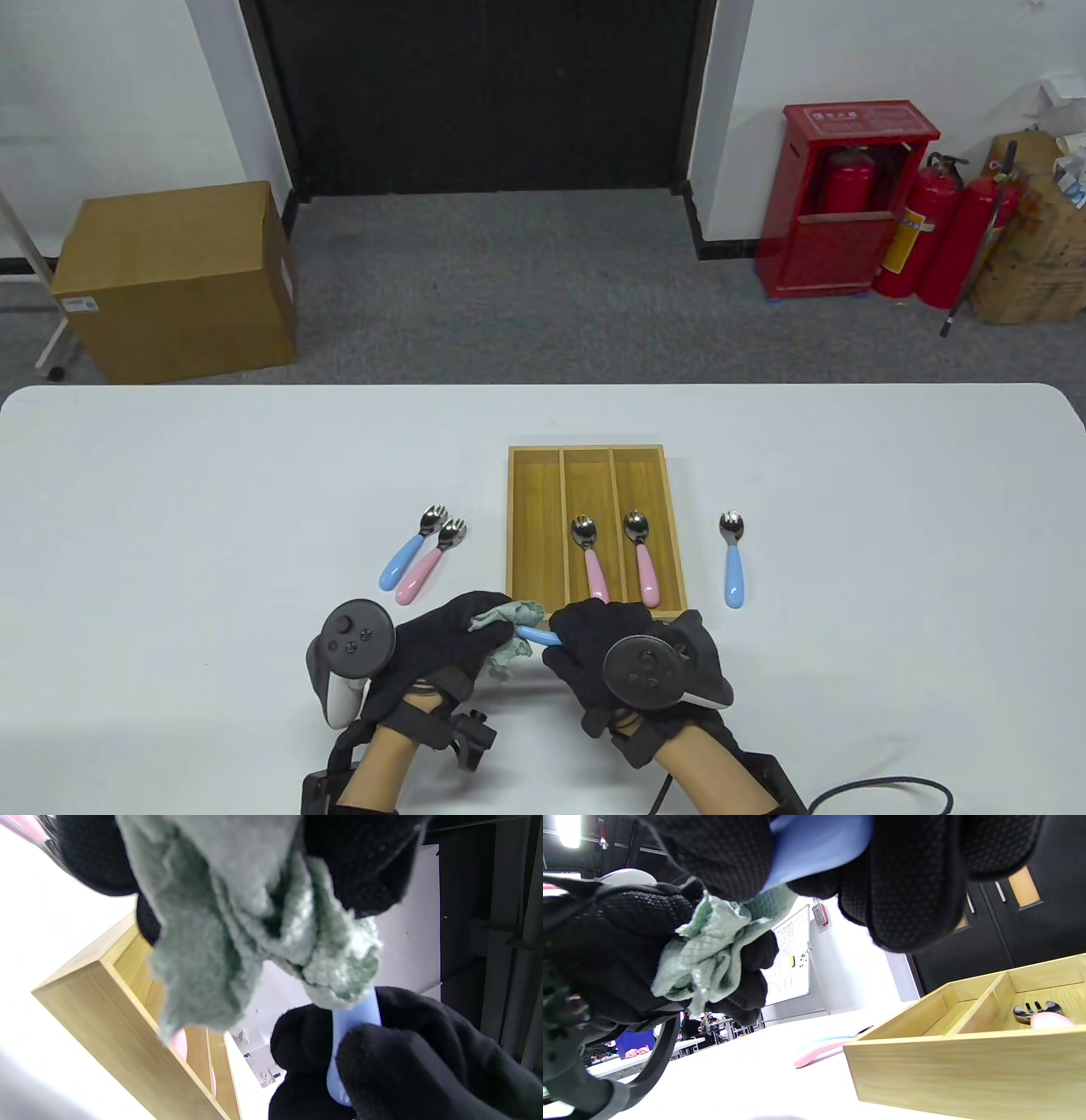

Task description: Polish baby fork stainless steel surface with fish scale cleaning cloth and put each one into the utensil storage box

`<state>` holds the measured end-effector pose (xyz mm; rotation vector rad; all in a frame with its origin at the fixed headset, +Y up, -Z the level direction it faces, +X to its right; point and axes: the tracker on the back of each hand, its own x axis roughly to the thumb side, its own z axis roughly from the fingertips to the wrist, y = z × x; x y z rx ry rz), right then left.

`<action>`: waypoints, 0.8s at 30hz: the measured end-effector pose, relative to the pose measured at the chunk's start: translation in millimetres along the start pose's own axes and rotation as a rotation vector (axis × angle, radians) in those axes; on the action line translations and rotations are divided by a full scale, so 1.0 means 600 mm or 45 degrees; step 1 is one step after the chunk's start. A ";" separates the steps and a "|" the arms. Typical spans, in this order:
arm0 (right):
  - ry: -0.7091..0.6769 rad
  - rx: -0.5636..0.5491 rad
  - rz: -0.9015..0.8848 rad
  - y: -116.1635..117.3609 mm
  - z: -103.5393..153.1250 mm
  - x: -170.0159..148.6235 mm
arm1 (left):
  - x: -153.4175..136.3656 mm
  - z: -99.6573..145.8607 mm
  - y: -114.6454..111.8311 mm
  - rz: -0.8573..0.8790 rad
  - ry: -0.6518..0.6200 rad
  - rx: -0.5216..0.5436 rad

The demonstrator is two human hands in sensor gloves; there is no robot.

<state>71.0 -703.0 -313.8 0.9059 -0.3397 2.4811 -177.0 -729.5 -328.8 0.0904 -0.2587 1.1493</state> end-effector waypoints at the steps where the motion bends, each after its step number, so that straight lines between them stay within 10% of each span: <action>1: 0.000 0.000 -0.002 0.000 0.000 0.000 | 0.000 0.001 0.001 -0.001 0.004 0.010; 14: -0.006 0.022 -0.043 0.006 -0.001 0.004 | -0.014 0.006 0.020 -0.041 0.083 0.161; 24: 0.051 0.043 -0.118 0.006 0.003 -0.014 | -0.018 -0.006 -0.004 -0.022 -0.006 -0.151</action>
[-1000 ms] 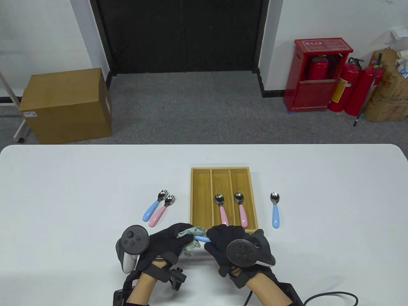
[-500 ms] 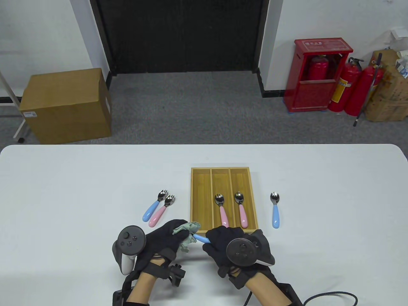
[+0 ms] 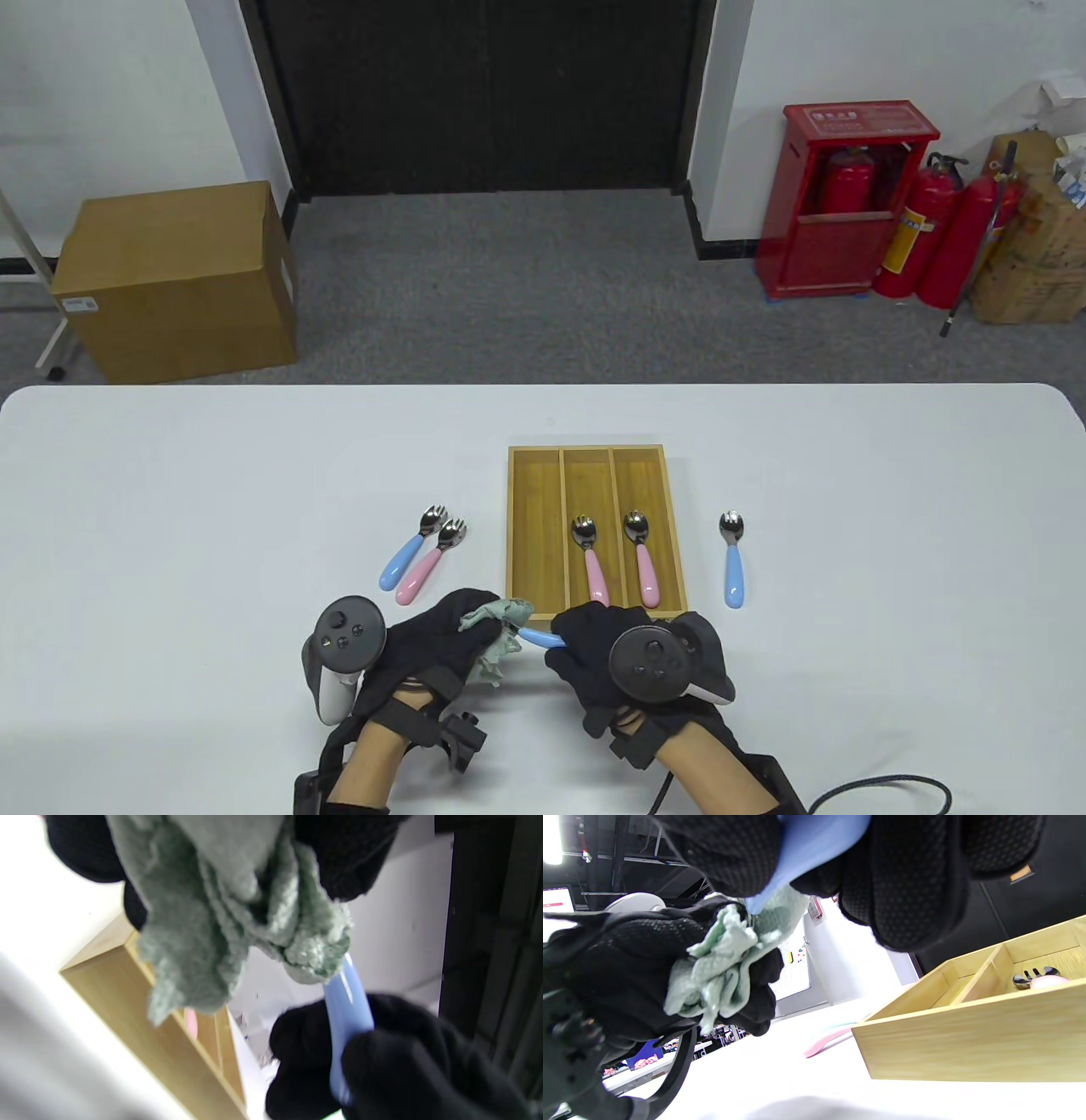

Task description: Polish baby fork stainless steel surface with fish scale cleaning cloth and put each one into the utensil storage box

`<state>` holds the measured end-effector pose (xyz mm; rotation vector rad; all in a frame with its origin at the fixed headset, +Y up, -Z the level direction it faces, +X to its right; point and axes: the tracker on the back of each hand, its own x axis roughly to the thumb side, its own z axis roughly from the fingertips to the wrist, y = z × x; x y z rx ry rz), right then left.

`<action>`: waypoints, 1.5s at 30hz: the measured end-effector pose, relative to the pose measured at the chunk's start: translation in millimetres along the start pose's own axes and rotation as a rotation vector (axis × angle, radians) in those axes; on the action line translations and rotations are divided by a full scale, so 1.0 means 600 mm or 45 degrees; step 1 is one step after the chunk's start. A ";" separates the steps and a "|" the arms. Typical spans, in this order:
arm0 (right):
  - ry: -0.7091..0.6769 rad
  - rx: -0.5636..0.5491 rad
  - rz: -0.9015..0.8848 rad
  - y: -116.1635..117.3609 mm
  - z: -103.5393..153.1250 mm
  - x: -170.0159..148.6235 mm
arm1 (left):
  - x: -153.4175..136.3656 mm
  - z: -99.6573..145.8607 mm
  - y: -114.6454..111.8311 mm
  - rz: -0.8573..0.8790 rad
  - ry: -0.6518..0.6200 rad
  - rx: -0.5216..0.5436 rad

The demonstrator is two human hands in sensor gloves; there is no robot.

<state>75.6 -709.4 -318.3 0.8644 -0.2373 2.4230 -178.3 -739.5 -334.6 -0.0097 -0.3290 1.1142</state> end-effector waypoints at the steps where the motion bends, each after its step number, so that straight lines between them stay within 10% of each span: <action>1: -0.001 0.002 0.001 0.000 0.000 0.000 | 0.004 -0.001 -0.004 -0.047 -0.013 -0.032; 45: 0.096 0.045 -0.016 -0.015 0.003 -0.026 | 0.011 0.009 0.006 -0.428 0.090 0.280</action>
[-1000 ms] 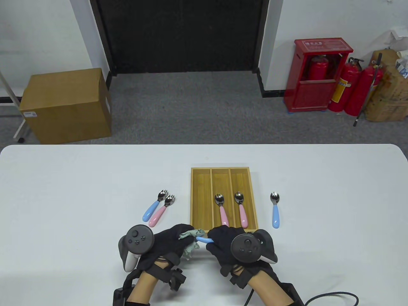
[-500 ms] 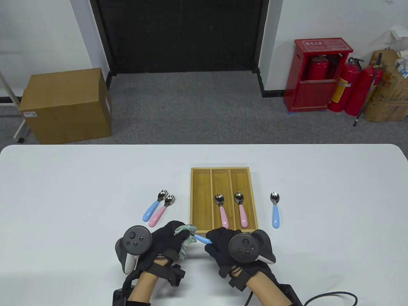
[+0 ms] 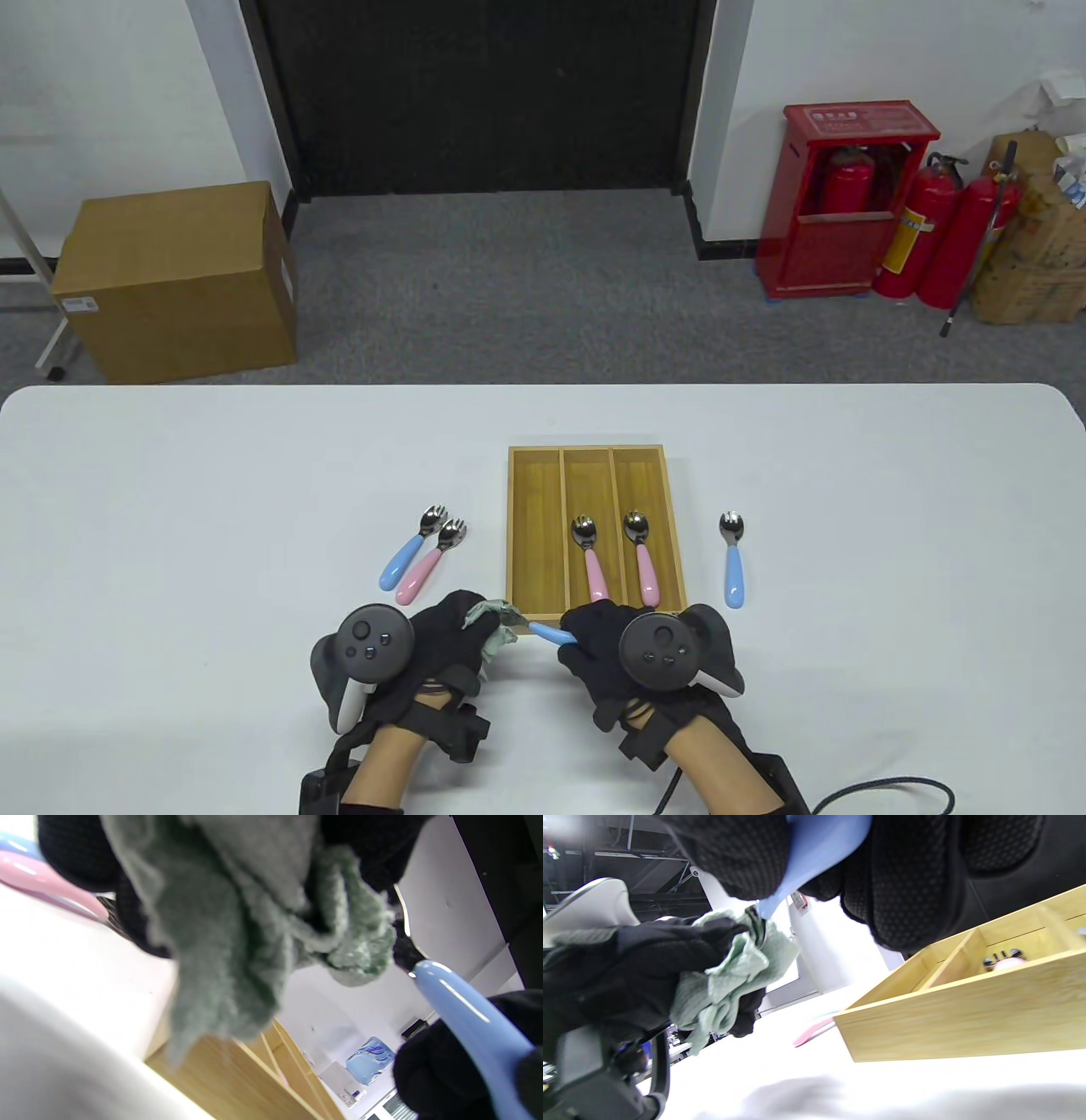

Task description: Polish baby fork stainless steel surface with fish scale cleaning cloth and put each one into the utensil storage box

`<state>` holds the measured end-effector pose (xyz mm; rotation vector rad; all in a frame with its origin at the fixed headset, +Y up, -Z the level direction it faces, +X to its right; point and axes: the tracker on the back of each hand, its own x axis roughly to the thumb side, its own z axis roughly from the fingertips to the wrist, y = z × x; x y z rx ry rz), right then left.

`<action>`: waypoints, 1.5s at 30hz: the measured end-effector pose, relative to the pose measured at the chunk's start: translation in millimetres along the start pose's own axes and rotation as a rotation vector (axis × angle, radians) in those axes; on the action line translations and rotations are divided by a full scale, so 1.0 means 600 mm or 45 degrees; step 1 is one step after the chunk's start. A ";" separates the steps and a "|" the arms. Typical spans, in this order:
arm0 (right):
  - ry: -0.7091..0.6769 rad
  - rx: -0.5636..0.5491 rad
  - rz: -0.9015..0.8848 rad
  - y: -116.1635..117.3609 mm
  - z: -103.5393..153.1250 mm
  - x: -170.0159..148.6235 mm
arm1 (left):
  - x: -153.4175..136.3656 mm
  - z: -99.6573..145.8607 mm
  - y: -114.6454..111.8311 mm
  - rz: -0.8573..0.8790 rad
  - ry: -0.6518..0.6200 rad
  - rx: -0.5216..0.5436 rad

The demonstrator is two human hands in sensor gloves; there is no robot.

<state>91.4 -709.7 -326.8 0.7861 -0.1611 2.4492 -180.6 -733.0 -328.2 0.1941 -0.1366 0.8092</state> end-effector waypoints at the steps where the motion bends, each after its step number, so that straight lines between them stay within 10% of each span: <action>1: 0.023 -0.020 0.029 -0.008 0.002 -0.010 | -0.002 0.000 0.004 -0.039 -0.001 0.012; 10: 0.474 -0.329 0.074 -0.072 0.019 -0.125 | -0.020 0.001 0.021 0.026 0.024 0.025; 20: 0.851 -0.231 0.307 -0.039 -0.035 -0.173 | -0.015 -0.001 0.009 0.000 -0.001 -0.021; 45: 0.925 0.003 0.472 -0.030 -0.061 -0.177 | -0.026 -0.005 0.009 0.013 0.027 -0.044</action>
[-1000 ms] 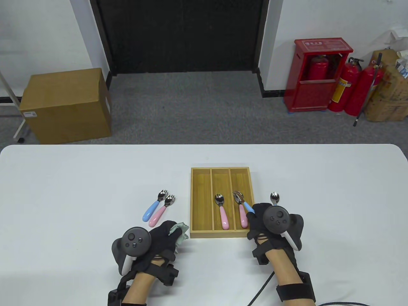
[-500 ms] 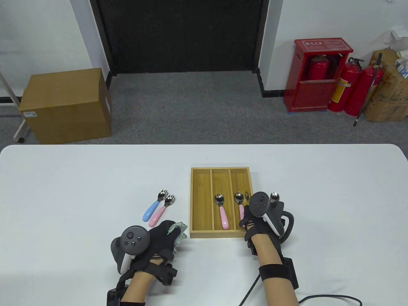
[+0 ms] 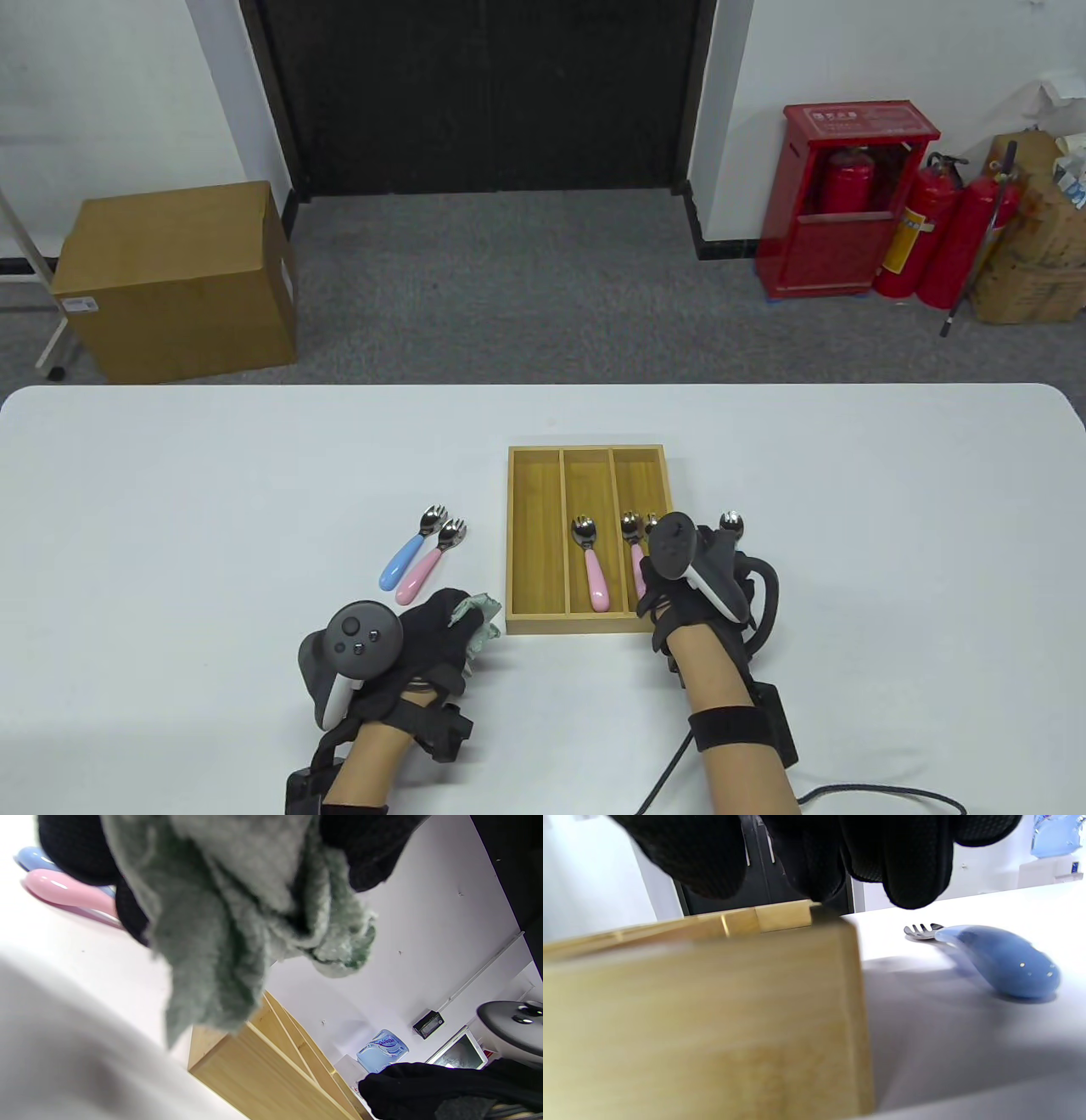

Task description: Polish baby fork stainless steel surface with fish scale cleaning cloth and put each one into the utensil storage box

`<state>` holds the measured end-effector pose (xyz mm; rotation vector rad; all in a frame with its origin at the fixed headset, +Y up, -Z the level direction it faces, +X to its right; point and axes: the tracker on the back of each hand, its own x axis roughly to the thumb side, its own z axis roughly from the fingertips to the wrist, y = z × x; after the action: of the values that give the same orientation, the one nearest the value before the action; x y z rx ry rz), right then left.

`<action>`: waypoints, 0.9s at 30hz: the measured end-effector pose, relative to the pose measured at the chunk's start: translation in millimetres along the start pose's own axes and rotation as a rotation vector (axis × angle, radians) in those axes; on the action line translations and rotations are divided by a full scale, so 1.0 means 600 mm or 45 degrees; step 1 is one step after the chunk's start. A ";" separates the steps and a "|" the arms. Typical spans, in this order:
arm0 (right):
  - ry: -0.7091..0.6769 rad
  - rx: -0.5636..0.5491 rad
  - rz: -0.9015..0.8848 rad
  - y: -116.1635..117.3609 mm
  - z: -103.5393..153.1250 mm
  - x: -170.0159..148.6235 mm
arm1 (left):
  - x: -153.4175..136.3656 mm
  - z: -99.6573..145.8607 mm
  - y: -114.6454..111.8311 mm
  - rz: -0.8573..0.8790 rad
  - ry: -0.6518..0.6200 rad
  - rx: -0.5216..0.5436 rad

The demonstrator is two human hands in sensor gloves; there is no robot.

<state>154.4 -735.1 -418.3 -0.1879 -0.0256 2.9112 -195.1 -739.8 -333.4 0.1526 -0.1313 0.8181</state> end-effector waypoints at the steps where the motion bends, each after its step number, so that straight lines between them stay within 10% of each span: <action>1: 0.012 -0.001 -0.016 -0.004 -0.001 -0.006 | 0.000 0.000 0.000 0.001 0.000 0.001; 12: 0.332 0.129 -0.122 -0.008 -0.007 -0.130 | -0.001 -0.001 -0.003 -0.010 0.004 -0.010; 27: 0.374 0.196 -0.092 0.033 -0.037 -0.133 | -0.018 -0.006 -0.005 0.081 0.056 -0.031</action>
<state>230.1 -772.0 -431.2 -0.5711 0.2338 2.7680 -200.0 -749.2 -339.2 0.1074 -0.1048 0.8820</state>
